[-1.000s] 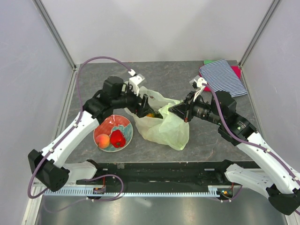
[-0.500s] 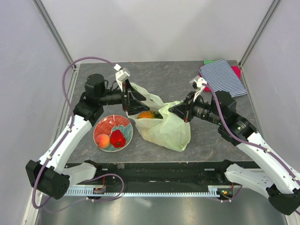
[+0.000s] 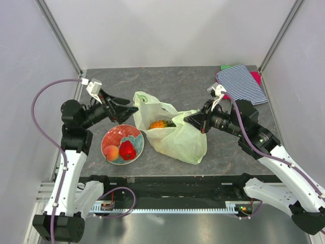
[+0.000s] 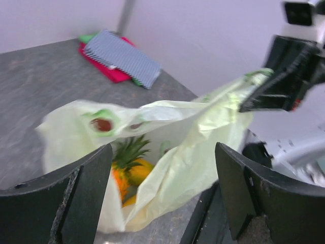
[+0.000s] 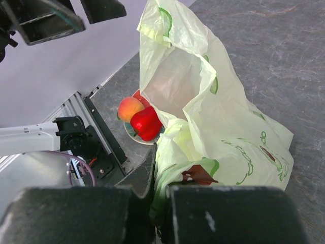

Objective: Place the fruits into the plastic bag

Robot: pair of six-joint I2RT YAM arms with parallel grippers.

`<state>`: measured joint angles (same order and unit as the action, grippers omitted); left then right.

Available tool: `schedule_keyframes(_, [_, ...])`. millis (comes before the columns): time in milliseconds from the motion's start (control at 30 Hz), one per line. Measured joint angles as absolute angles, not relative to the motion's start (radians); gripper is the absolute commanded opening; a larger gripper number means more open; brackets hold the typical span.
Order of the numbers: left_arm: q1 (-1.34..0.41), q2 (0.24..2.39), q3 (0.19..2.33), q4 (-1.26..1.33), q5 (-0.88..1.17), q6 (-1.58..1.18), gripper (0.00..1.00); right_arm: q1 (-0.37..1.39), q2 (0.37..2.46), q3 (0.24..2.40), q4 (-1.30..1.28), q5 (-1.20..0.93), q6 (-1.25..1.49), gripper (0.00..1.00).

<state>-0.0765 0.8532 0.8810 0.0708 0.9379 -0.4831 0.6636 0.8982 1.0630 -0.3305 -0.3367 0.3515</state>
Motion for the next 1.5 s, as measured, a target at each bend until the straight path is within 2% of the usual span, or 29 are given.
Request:
schedule_keyframes(200, [0.131, 0.751, 0.787, -0.065, 0.789, -0.535, 0.89, 0.664, 0.891, 1.063, -0.338, -0.333, 0.349, 0.0])
schedule_keyframes(300, [0.178, 0.721, 0.759, -0.175, 0.7, -0.542, 0.89, 0.664, 0.885, 1.063, -0.339, -0.331, 0.344, 0.0])
schedule_keyframes(700, [0.174, 0.662, 0.735, -0.561, 0.31, -0.453, 0.87, 0.664, 0.883, 1.063, -0.342, -0.331, 0.339, 0.0])
schedule_keyframes(1100, [0.142, 0.595, 0.669, -0.622, 0.127, -0.491, 0.89, 0.664, 0.883, 1.063, -0.342, -0.331, 0.339, 0.0])
schedule_keyframes(1267, [0.13, 0.548, 0.641, -0.646, 0.058, -0.535, 0.99, 0.664, 0.881, 1.063, -0.342, -0.331, 0.336, 0.0])
schedule_keyframes(1500, [0.115, 0.646, 0.657, -0.701, -0.062, -0.586, 0.99, 0.664, 0.852, 1.06, -0.348, -0.33, 0.324, 0.0])
